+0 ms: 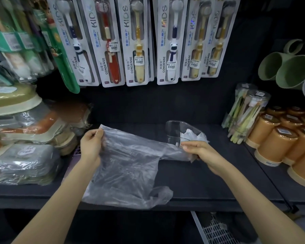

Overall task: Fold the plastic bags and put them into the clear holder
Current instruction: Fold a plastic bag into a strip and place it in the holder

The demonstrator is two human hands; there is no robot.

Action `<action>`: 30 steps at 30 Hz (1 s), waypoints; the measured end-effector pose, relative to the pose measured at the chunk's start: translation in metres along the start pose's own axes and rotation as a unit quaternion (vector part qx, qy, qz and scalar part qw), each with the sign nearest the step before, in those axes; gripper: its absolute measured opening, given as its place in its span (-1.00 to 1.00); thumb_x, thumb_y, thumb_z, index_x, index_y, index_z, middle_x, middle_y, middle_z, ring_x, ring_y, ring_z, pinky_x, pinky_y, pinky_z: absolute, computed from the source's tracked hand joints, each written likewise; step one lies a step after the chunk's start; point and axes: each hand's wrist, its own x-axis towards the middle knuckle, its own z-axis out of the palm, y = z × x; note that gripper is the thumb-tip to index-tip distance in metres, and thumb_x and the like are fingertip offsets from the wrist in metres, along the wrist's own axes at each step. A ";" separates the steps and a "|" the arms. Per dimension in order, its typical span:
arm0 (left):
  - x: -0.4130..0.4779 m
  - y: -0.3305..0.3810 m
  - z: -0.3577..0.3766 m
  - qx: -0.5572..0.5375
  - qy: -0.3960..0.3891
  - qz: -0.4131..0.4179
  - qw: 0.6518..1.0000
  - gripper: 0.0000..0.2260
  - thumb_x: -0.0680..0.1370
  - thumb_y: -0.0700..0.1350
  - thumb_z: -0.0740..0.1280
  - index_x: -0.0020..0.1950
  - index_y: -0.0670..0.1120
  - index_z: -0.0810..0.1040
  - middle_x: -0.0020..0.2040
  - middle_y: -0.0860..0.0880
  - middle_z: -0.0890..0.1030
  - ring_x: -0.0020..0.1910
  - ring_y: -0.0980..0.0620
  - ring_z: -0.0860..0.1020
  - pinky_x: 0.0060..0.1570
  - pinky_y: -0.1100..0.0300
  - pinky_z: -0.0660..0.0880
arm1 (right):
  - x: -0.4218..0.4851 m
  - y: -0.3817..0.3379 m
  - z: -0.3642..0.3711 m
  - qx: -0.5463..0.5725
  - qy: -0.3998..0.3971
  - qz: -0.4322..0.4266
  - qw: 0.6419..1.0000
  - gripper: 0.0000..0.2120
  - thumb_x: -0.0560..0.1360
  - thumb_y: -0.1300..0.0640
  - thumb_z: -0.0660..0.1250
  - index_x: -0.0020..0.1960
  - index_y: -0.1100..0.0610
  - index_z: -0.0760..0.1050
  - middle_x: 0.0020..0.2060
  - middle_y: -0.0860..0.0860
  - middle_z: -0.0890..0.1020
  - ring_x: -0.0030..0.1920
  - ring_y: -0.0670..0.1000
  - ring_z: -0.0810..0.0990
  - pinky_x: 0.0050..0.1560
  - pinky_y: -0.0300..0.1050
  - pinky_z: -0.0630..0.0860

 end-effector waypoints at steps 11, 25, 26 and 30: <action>0.027 0.001 0.040 -0.050 -0.125 -0.199 0.971 -0.66 0.57 0.17 0.28 0.11 -0.09 0.47 -0.06 -0.06 0.58 -0.09 -0.02 0.57 -0.15 0.12 0.49 | 0.046 -0.007 -0.034 -0.074 0.145 -0.036 0.986 -0.54 0.55 0.07 0.33 0.43 0.00 0.38 -0.10 -0.08 0.58 -0.14 -0.09 0.51 -0.04 -0.16 0.51; -0.051 -0.055 -0.035 0.395 -0.180 0.372 0.821 -0.93 0.53 -0.22 0.36 -0.04 -0.18 0.62 -0.12 -0.01 0.59 -0.18 0.00 0.56 -0.15 0.24 0.42 | -0.054 0.048 0.017 -0.286 0.071 -0.122 0.948 -0.49 0.35 -0.43 0.15 -0.02 -0.10 0.62 -0.18 -0.17 0.61 -0.13 -0.19 0.52 -0.11 -0.32 0.37; -0.055 -0.055 -0.037 0.392 -0.186 0.375 0.819 -0.85 0.54 -0.11 0.33 -0.04 -0.17 0.62 -0.12 0.02 0.58 -0.16 0.06 0.54 -0.13 0.27 0.42 | -0.055 0.053 0.019 -0.296 0.075 -0.117 0.945 -0.56 0.36 -0.42 0.21 -0.03 -0.12 0.57 -0.17 -0.17 0.59 -0.11 -0.18 0.50 -0.13 -0.32 0.37; -0.059 -0.060 -0.043 0.391 -0.225 0.375 0.810 -0.66 0.47 0.16 0.30 -0.02 -0.08 0.63 -0.06 0.10 0.59 -0.08 0.19 0.50 -0.05 0.42 0.35 | -0.053 0.063 0.029 -0.299 0.125 -0.129 0.937 -0.89 0.47 -0.11 0.39 -0.07 -0.11 0.53 -0.21 -0.14 0.57 -0.16 -0.13 0.50 -0.17 -0.24 0.36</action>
